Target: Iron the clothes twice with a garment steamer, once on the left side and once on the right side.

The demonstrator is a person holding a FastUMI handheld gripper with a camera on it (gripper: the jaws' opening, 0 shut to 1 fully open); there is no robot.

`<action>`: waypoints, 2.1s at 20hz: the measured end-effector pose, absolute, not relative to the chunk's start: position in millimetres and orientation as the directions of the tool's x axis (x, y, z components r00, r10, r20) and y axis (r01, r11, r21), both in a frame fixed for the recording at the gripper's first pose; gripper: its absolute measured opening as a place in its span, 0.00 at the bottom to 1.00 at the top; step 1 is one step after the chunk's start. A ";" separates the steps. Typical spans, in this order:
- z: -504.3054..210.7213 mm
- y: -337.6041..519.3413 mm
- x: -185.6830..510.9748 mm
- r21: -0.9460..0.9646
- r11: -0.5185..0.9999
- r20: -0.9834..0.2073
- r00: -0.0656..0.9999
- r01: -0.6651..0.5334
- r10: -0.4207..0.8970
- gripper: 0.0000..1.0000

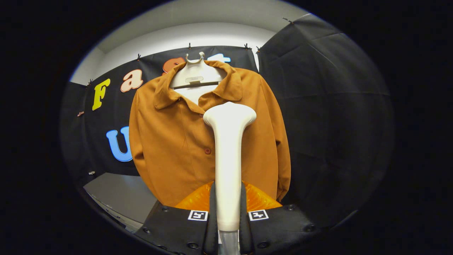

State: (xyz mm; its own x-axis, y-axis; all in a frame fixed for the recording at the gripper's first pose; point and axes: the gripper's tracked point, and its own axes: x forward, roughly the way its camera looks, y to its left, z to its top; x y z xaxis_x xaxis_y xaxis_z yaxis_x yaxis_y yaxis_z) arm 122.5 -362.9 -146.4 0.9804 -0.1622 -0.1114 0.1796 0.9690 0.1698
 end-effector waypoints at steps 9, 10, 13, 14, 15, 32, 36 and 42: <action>-231.4 -363.6 105.0 0.129 0.967 -0.270 0.946 0.218 -0.177 0.27; -240.1 -364.4 101.5 0.130 0.966 -0.286 0.941 0.223 -0.179 0.27; -267.7 -365.0 98.2 0.126 0.964 -0.336 0.924 0.234 -0.181 0.27; -276.2 -364.5 94.6 0.124 0.963 -0.354 0.917 0.240 -0.183 0.27; -284.4 -364.8 91.0 0.125 0.961 -0.371 0.910 0.247 -0.185 0.27; -344.8 -309.9 16.8 0.121 0.945 -0.495 0.844 0.303 -0.207 0.27; -295.4 -291.9 15.6 0.128 0.947 -0.395 0.891 0.295 -0.224 0.27; -205.8 -268.4 23.8 0.154 0.956 -0.261 0.944 0.249 -0.204 0.27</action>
